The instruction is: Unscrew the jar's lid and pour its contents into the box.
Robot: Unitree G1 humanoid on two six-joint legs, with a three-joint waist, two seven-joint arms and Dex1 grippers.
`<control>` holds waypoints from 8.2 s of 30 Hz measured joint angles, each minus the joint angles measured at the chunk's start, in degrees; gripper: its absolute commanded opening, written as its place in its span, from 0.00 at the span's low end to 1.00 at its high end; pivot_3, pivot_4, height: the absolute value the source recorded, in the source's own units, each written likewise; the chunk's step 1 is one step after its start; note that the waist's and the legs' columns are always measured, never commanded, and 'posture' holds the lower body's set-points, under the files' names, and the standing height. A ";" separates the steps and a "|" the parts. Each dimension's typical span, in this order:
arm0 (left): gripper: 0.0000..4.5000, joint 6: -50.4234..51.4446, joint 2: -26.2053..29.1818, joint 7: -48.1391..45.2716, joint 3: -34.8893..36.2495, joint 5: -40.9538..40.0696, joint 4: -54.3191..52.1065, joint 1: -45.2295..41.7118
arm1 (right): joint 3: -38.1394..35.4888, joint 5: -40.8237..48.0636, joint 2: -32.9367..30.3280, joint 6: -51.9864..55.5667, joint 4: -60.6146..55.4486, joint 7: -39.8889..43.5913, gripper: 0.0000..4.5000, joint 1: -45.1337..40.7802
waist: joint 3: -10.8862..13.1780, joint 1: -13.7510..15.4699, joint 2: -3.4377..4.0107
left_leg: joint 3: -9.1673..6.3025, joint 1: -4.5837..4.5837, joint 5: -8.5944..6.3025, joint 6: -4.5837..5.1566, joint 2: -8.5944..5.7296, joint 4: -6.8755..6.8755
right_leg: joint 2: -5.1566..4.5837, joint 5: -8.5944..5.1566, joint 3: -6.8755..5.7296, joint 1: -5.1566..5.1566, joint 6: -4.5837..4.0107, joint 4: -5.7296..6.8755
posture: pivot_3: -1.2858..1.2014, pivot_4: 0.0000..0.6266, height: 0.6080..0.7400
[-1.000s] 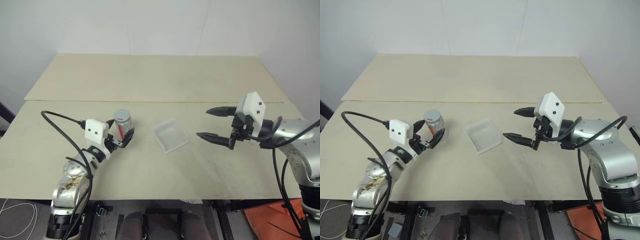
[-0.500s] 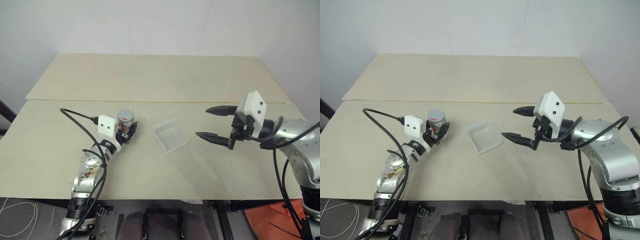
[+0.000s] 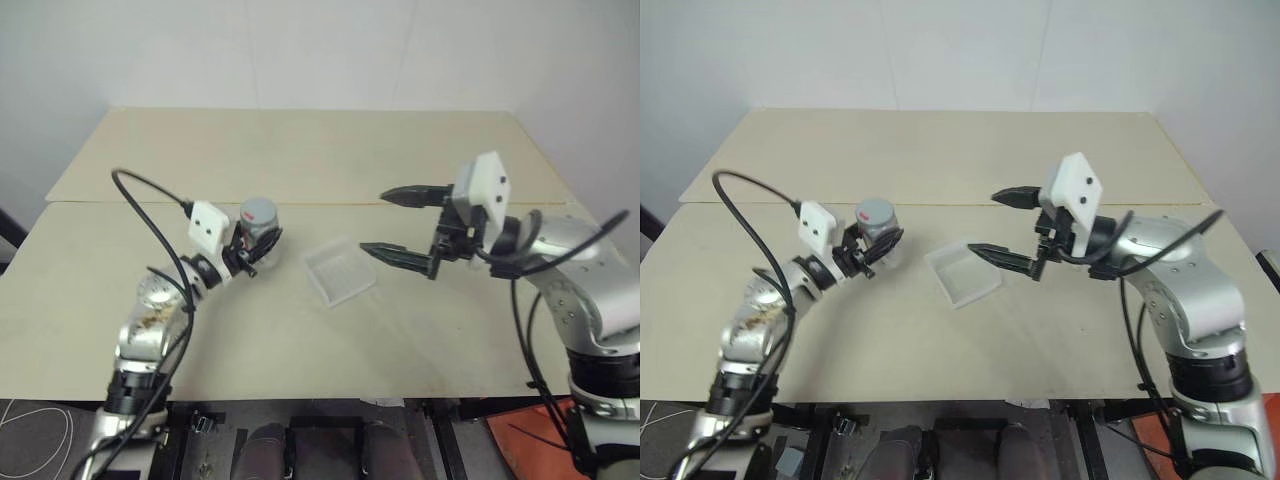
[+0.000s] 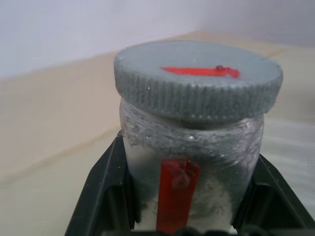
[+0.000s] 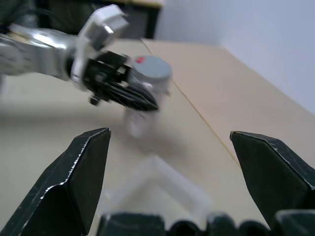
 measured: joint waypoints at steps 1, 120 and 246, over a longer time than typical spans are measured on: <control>0.43 1.20 1.56 -3.19 -0.01 -1.83 0.06 -1.48 | 0.79 0.79 1.56 0.95 0.48 -0.10 1.00 -1.47 | 0.00 -0.08 0.00 | 0.00 -0.03 0.00 0.00 0.00 0.00 | 0.01 0.00 -0.01 -0.02 0.00 0.00 | 0.52 0.24 1.00; 0.43 3.66 4.95 -32.30 -1.65 -9.09 4.54 -8.38 | 4.10 4.16 9.88 5.98 1.11 -3.69 0.98 -8.60 | 0.02 -0.65 0.02 | -0.22 -0.37 0.10 -0.14 0.12 0.11 | 0.34 -0.04 -0.08 -0.27 -0.01 0.46 | 0.52 0.24 1.00; 0.43 1.33 5.69 -28.28 -0.10 -7.17 6.50 -7.57 | -3.28 -10.72 3.04 2.53 8.81 -19.79 0.61 14.23 | 0.03 -0.76 -0.01 | -0.16 -0.41 0.08 -0.11 0.05 0.09 | 0.32 -0.05 0.03 -0.30 0.01 0.36 | 0.52 0.24 1.00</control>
